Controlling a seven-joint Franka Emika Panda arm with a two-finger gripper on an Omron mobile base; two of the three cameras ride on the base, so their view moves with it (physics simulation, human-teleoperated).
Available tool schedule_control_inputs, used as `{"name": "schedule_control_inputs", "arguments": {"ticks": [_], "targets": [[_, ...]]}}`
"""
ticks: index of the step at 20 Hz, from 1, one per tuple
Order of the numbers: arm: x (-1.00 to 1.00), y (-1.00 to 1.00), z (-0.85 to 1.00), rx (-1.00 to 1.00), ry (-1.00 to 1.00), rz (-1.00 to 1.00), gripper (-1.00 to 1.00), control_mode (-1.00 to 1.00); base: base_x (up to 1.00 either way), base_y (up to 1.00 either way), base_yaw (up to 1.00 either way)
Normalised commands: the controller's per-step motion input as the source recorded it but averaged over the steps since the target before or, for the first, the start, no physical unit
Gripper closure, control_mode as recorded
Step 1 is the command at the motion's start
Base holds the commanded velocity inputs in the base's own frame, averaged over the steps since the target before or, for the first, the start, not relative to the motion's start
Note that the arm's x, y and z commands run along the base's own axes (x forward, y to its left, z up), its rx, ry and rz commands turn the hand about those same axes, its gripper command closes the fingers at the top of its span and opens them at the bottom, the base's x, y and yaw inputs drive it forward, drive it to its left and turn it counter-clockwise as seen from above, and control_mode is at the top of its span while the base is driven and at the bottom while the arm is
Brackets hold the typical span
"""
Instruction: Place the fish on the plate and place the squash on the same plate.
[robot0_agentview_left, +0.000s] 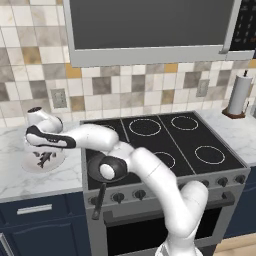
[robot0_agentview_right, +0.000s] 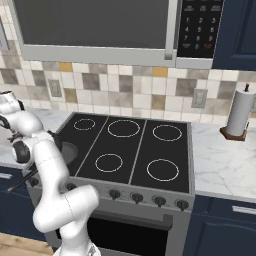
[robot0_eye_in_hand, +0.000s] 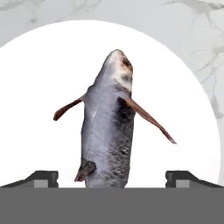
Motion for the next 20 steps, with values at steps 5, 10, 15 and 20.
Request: {"name": "schedule_control_inputs", "arguments": {"ticks": [5, 10, 15, 20], "targets": [[-0.29, -0.04, 0.48, -0.02, -0.01, 0.0, -1.0, -1.0, 0.0, 0.0, 0.0], [-0.47, -0.33, 0.42, 0.0, -0.07, 0.01, -1.0, -1.0, 0.0, 0.0, 0.0], [-0.5, -0.46, 0.38, 0.0, -0.06, 0.02, -1.0, -1.0, 0.0, 0.0, 0.0], [-0.54, -0.63, 0.25, 0.06, -0.06, 0.0, -1.0, -1.0, 0.0, 0.0, 0.0]]}}
